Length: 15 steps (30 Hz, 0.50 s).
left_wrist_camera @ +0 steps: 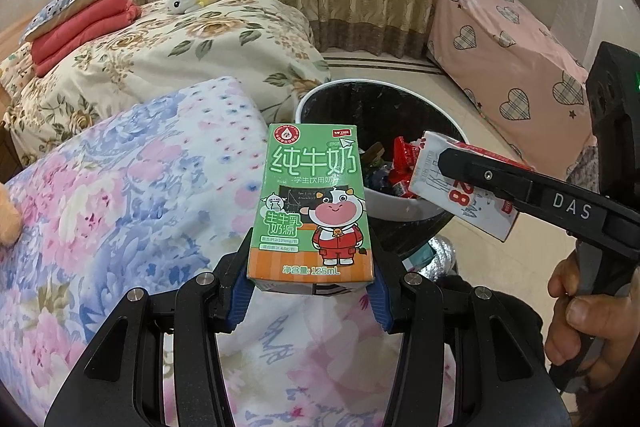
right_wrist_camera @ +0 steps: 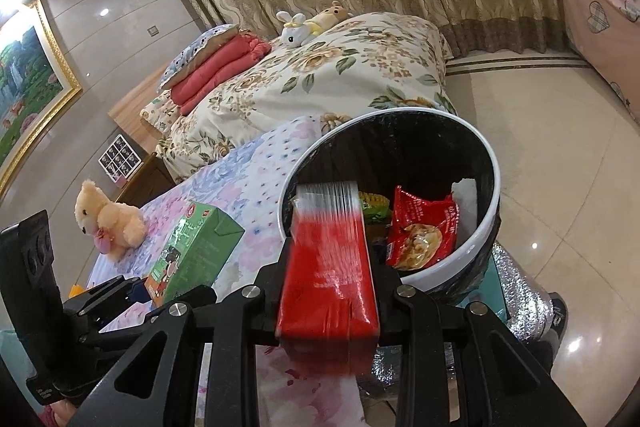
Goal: Collect trash
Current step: 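Carry the green milk carton and red juice carton over the bin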
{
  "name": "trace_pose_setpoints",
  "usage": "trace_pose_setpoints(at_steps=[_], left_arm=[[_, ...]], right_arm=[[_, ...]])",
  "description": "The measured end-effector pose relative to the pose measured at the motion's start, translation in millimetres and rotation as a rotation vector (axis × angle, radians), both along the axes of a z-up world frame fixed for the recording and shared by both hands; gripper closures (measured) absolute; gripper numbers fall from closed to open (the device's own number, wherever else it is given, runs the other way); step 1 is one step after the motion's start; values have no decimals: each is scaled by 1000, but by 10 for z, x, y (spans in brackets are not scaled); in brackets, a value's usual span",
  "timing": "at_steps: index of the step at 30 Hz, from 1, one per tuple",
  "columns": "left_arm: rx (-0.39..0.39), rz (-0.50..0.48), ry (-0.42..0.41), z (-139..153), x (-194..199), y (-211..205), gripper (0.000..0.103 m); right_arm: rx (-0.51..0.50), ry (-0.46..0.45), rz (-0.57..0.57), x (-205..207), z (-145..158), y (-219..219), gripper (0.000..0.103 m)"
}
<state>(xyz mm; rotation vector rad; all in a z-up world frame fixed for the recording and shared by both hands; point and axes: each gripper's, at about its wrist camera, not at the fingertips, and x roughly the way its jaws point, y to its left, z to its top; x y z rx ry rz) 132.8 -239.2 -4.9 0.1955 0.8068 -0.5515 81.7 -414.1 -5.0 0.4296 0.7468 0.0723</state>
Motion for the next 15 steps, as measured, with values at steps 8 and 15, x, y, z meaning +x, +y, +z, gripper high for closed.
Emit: trace_pose_setpoints(at_steps=[8, 15], left_arm=[[4, -15, 0, -5, 38, -115, 56], [6, -23, -2, 0, 65, -175, 56]], right_arm=[[-15, -1, -1, 44, 6, -69, 74], [-16, -8, -12, 85, 29, -125, 74]])
